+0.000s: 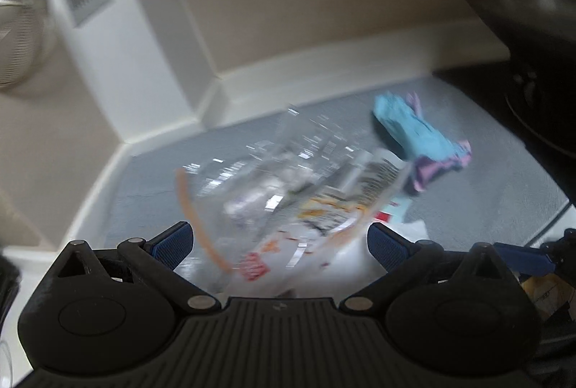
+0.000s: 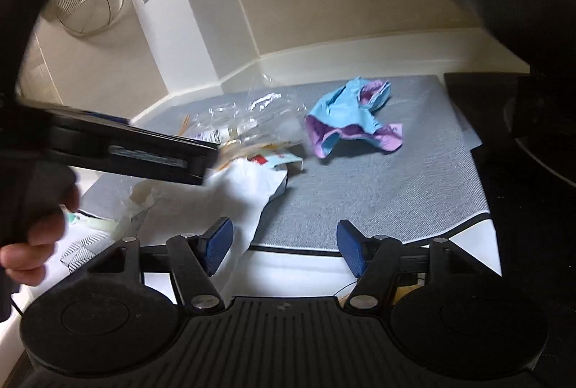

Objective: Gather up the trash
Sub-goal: 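Grasp the clear plastic bag with the left tool while the right tool approaches the white tissue, then lift the plastic bag with the left tool while the right tool grasps the white tissue, then carry the plastic bag and white tissue in both tools down over the blue bin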

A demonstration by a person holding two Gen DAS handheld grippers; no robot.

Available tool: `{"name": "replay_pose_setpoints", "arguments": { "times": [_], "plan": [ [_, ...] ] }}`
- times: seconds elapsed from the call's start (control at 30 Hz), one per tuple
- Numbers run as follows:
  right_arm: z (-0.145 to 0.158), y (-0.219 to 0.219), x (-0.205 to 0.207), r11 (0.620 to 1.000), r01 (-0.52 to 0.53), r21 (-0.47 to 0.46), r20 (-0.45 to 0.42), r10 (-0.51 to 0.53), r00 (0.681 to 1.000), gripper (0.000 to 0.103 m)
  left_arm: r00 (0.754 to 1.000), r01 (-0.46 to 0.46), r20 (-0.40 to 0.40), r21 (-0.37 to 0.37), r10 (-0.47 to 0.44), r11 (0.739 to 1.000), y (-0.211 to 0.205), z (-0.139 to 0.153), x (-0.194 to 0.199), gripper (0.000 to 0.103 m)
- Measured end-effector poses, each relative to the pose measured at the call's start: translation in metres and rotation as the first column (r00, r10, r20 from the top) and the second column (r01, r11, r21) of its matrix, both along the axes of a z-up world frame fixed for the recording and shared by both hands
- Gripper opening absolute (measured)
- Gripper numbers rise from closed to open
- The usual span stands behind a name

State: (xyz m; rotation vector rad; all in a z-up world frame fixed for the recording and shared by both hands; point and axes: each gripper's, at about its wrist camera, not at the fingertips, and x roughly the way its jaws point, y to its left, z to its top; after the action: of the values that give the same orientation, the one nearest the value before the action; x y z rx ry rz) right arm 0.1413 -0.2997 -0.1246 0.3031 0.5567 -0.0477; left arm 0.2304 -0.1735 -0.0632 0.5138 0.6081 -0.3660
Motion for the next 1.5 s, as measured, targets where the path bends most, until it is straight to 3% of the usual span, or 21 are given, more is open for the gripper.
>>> {"name": "replay_pose_setpoints", "arguments": {
  "times": [0.13, 0.17, 0.2, 0.27, 0.33, 0.47, 0.5, 0.53, 0.57, 0.6, 0.67, 0.97, 1.2, 1.3, 1.5],
  "plan": [
    [-0.001, 0.000, 0.003, 1.000, -0.012, 0.009, -0.004, 0.012, 1.000, 0.073, 0.998, 0.015, -0.060, -0.006, -0.016, 1.000, -0.010, -0.010, 0.013, 0.101],
    [-0.001, 0.002, 0.003, 1.000, -0.019, 0.003, -0.006, 0.019, 1.000, 0.074, 0.997, 0.004, -0.079, -0.031, -0.006, 1.000, -0.009, -0.010, 0.016, 0.089],
    [-0.001, 0.004, 0.004, 1.000, -0.025, -0.006, -0.008, 0.025, 1.000, 0.075, 0.995, -0.010, -0.102, -0.060, 0.004, 0.998, -0.007, -0.009, 0.019, 0.062],
    [0.000, 0.010, 0.008, 0.999, -0.034, -0.031, -0.011, 0.033, 0.999, 0.077, 0.990, -0.038, -0.140, -0.125, 0.020, 0.991, 0.000, -0.005, 0.025, 0.050],
    [0.001, 0.018, 0.014, 0.998, -0.043, -0.044, -0.015, 0.042, 0.999, 0.079, 0.993, -0.043, -0.111, -0.148, 0.027, 0.988, 0.006, 0.000, 0.025, 0.040],
    [0.006, 0.037, 0.028, 0.996, -0.076, -0.051, 0.005, 0.076, 0.997, 0.079, 0.991, -0.058, -0.133, -0.282, 0.021, 0.958, 0.034, 0.020, 0.021, 0.039],
    [0.006, 0.042, 0.031, 0.994, -0.085, -0.065, 0.011, 0.086, 0.996, 0.072, 0.992, -0.070, -0.125, -0.302, 0.034, 0.951, 0.039, 0.026, 0.021, 0.038],
    [0.005, 0.045, 0.033, 0.994, -0.082, -0.073, 0.013, 0.083, 0.996, 0.050, 0.992, -0.085, -0.115, -0.314, 0.051, 0.945, 0.046, 0.031, 0.018, 0.037],
    [0.006, 0.047, 0.033, 0.995, -0.080, -0.064, 0.028, 0.082, 0.996, 0.036, 0.992, -0.097, -0.103, -0.328, 0.066, 0.940, 0.055, 0.036, 0.014, 0.036],
    [0.007, 0.049, 0.031, 0.995, -0.058, -0.085, 0.019, 0.060, 0.998, 0.000, 0.993, -0.106, -0.092, -0.342, 0.079, 0.934, 0.064, 0.041, 0.010, 0.035],
    [0.009, 0.051, 0.025, 0.991, -0.031, -0.131, 0.031, 0.035, 0.999, 0.002, 0.993, -0.119, -0.068, -0.373, 0.101, 0.920, 0.082, 0.051, 0.002, 0.034],
    [0.035, 0.033, -0.018, 0.991, 0.066, -0.121, 0.124, -0.050, 0.991, 0.002, 0.969, -0.216, -0.009, -0.515, 0.247, 0.830, 0.161, 0.093, -0.062, 0.032],
    [0.059, 0.040, -0.052, 0.988, 0.051, -0.148, 0.188, -0.022, 0.982, 0.002, 0.914, -0.364, 0.010, -0.427, 0.407, 0.828, 0.187, 0.096, -0.129, 0.031],
    [0.067, 0.048, -0.070, 0.986, 0.030, -0.164, 0.212, 0.006, 0.977, 0.002, 0.896, -0.408, -0.011, -0.415, 0.444, 0.813, 0.202, 0.093, -0.155, 0.031],
    [0.081, 0.065, -0.108, 0.985, -0.041, -0.170, 0.240, 0.081, 0.967, 0.002, 0.875, -0.451, -0.007, -0.376, 0.484, 0.810, 0.227, 0.079, -0.212, 0.031]
  ]
}}
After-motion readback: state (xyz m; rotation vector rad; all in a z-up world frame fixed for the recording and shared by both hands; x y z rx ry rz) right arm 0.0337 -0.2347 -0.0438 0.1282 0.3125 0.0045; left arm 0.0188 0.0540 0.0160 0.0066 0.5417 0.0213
